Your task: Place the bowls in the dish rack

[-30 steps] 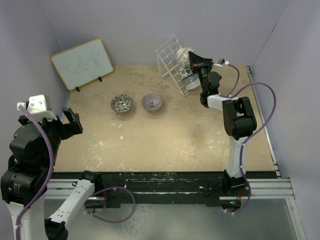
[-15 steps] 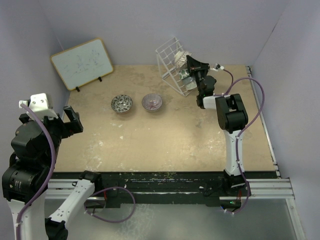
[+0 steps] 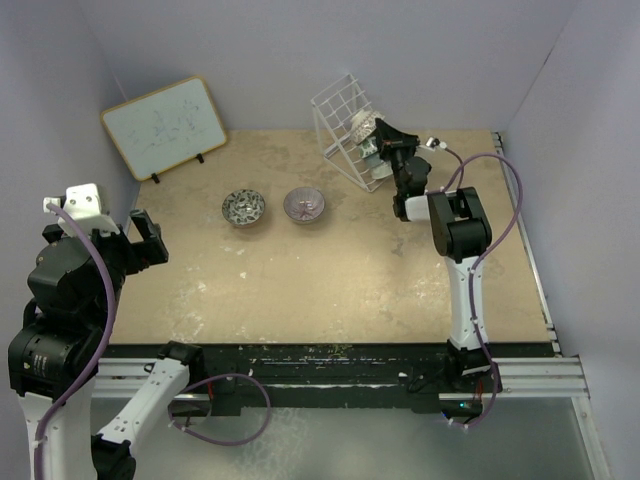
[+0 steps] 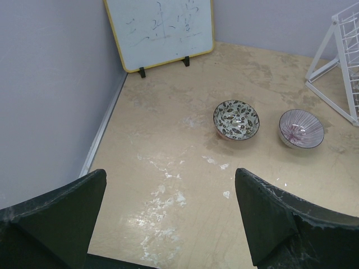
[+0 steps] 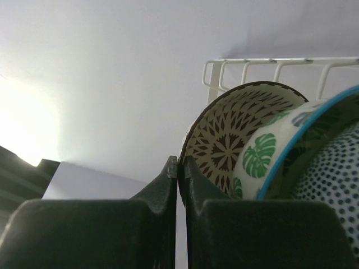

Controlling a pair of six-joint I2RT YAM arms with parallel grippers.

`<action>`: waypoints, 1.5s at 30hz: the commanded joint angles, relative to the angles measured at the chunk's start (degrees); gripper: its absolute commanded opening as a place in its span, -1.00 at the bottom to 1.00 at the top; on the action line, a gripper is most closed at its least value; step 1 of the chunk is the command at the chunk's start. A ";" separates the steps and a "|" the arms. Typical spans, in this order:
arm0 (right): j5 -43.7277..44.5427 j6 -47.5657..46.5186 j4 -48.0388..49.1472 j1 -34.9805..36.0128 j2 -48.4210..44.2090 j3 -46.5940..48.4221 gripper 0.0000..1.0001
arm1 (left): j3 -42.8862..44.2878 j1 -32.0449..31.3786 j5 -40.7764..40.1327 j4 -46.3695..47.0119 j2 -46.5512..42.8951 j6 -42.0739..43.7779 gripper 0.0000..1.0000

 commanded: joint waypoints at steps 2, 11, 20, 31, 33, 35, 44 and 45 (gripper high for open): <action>2.53 1.66 1.05 0.12 -5.55 -1.39 -0.73 | -0.22 -0.29 0.17 2.44 0.46 0.20 0.98; 4.13 0.97 -9.37 0.12 -11.96 -5.50 -0.46 | -0.14 -0.29 0.37 2.60 0.18 0.13 0.98; 4.35 1.18 -16.09 -0.05 -16.37 -8.74 -0.11 | 0.36 -0.29 0.76 2.40 -0.67 0.10 0.98; 2.86 0.74 -22.73 -0.23 -19.27 -11.40 0.05 | 1.61 -0.29 0.42 1.20 -1.44 0.14 0.98; 3.03 -0.10 -23.82 -0.28 -20.92 -12.61 0.05 | 1.62 -0.29 0.42 1.21 -1.37 0.12 0.98; 2.84 -1.16 -24.54 -0.30 -22.61 -14.00 0.06 | 1.73 -0.29 0.65 1.26 -1.33 -0.21 0.98; -0.41 -15.66 -33.95 0.77 -33.87 -17.68 0.22 | 2.77 -0.37 1.55 0.95 -2.14 -1.00 0.98; -0.53 -18.18 -35.99 1.47 -35.43 -17.68 0.26 | 3.09 -0.37 1.56 0.84 -2.22 -1.10 0.98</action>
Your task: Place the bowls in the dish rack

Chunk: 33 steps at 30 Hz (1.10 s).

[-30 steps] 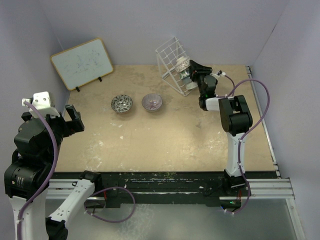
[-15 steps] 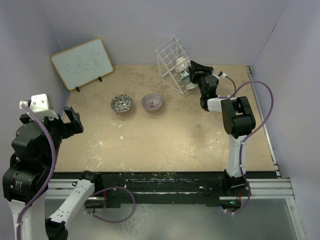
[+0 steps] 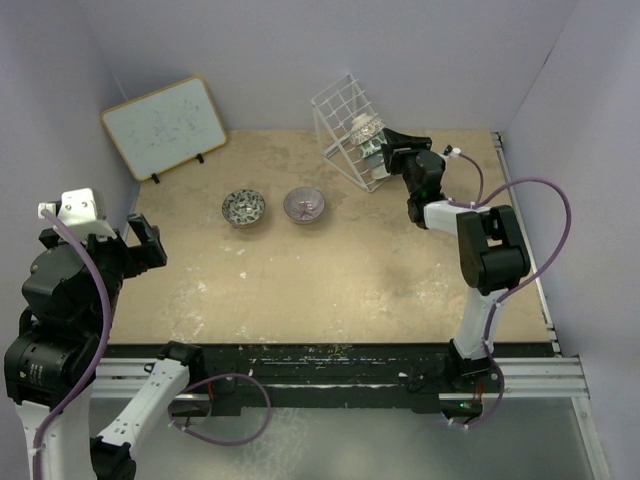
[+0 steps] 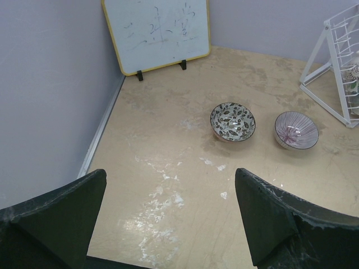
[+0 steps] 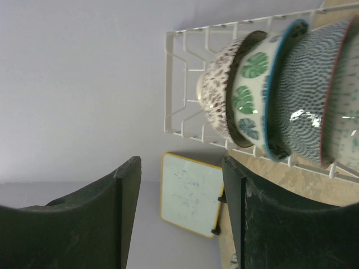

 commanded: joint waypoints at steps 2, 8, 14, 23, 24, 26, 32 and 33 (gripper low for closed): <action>-1.54 -17.25 -9.69 3.06 -11.11 0.82 0.30 | 3.05 -0.33 0.73 0.88 -1.06 -1.40 0.98; -4.37 -34.73 -22.64 8.75 -15.36 6.09 0.35 | 3.74 -0.38 0.58 0.61 -1.63 -1.88 0.98; -16.61 -54.59 -37.29 14.38 -10.17 17.39 0.39 | 4.94 -0.38 -0.17 -0.05 -1.70 -1.42 0.98; -18.80 -84.17 -67.70 25.95 2.49 36.01 0.50 | 3.74 -0.56 0.05 0.31 -2.03 -1.94 0.98; -16.80 -85.68 -68.31 27.17 3.07 36.50 0.50 | 3.75 -0.56 0.11 0.35 -1.98 -1.98 0.98; -13.47 -87.23 -68.66 29.07 4.13 37.05 0.50 | 3.75 -0.56 0.05 0.50 -1.90 -1.80 0.98; -8.41 -89.69 -71.71 30.38 10.12 41.07 0.43 | 3.93 -0.73 -0.42 0.19 -1.89 -1.52 0.98; -7.69 -90.31 -71.95 30.50 10.87 41.39 0.41 | 3.88 -0.73 -0.60 0.10 -1.93 -1.45 0.98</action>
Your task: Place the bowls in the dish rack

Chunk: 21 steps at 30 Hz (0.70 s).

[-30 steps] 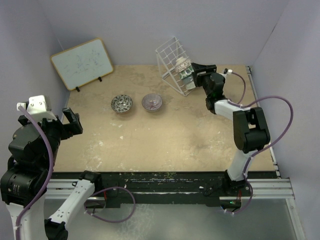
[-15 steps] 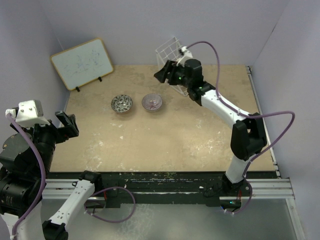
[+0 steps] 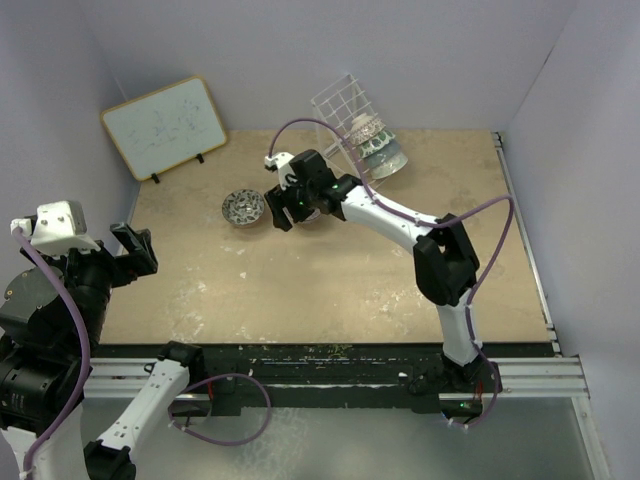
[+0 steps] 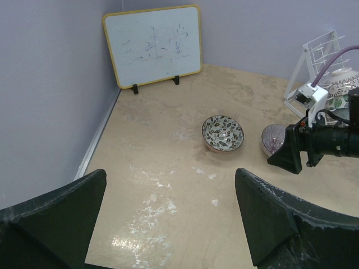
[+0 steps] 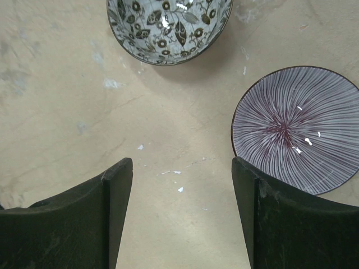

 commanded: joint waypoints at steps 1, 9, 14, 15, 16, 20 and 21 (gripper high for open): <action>6.14 -5.75 -3.36 -0.89 1.81 4.15 0.40 | 0.35 -0.45 -0.97 1.12 -0.05 0.04 0.98; 9.38 -7.50 -3.04 -0.86 5.66 6.66 0.26 | -0.25 -0.76 -1.39 1.43 0.11 0.06 0.98; 7.98 -8.76 -2.77 -0.82 6.69 6.33 0.18 | -0.36 -0.82 -1.69 1.20 0.14 0.06 0.98; 8.17 -8.98 -2.55 -0.78 6.80 5.98 0.17 | -0.40 -0.82 -1.78 1.22 0.09 0.05 0.98; 8.46 -9.24 -2.30 -0.77 7.04 5.75 0.17 | -0.44 -0.82 -1.83 1.19 0.05 0.05 0.98; 9.80 -10.77 -2.13 -0.77 8.65 5.81 0.15 | -0.87 -0.89 -1.83 1.18 -0.07 -0.16 0.98; 10.38 -11.08 -2.13 -0.82 8.96 5.85 0.14 | -0.96 -0.89 -1.84 1.14 0.03 -0.19 0.98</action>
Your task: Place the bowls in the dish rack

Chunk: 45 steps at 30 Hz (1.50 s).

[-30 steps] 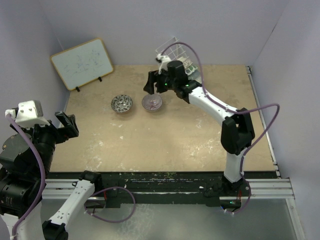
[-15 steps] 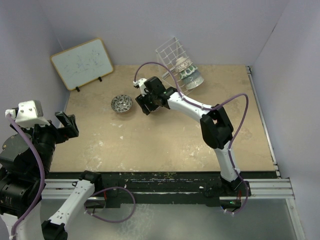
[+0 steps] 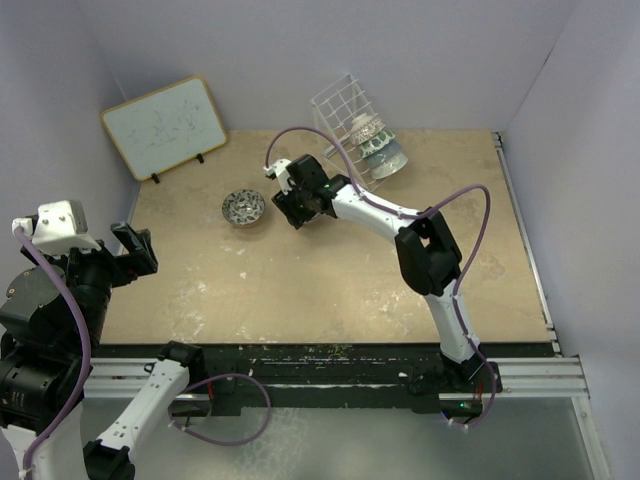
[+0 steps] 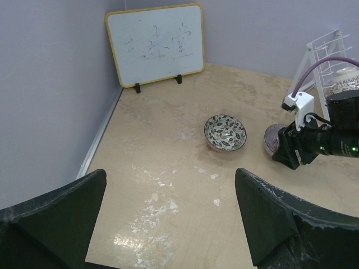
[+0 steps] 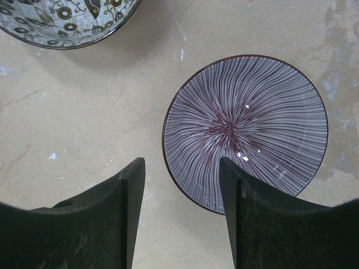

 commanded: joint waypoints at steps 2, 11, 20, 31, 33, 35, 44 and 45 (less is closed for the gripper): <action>3.08 -2.97 0.54 0.06 1.88 1.71 0.13 | -0.58 -0.45 -0.83 1.11 0.13 -0.14 0.98; 3.11 -2.48 3.96 0.08 1.97 0.40 -0.20 | -0.67 -0.45 -1.07 0.89 0.05 -0.30 0.98; 3.61 -2.27 4.37 0.04 2.05 -0.05 -0.89 | -1.11 -0.40 -1.16 0.74 -0.31 -0.45 0.98; -3.88 3.46 9.72 -0.05 -6.03 -0.06 -1.00 | -0.89 -0.53 -0.91 1.11 -0.18 -0.56 0.98; -5.93 5.67 11.35 -0.85 -6.96 0.74 -1.00 | -0.64 -0.54 -0.85 1.11 -0.30 -0.55 0.98; -8.68 8.67 12.76 -2.23 -8.40 0.91 -1.00 | -0.29 -0.54 -0.92 1.03 -0.31 -0.40 0.98; -21.96 29.76 35.36 -12.48 -22.91 -10.34 -1.00 | 1.42 -0.67 -0.61 1.37 0.86 0.32 0.98; -23.31 33.55 39.47 -14.36 -24.46 -12.37 -1.00 | 1.46 -0.68 -0.46 1.52 0.90 0.32 0.98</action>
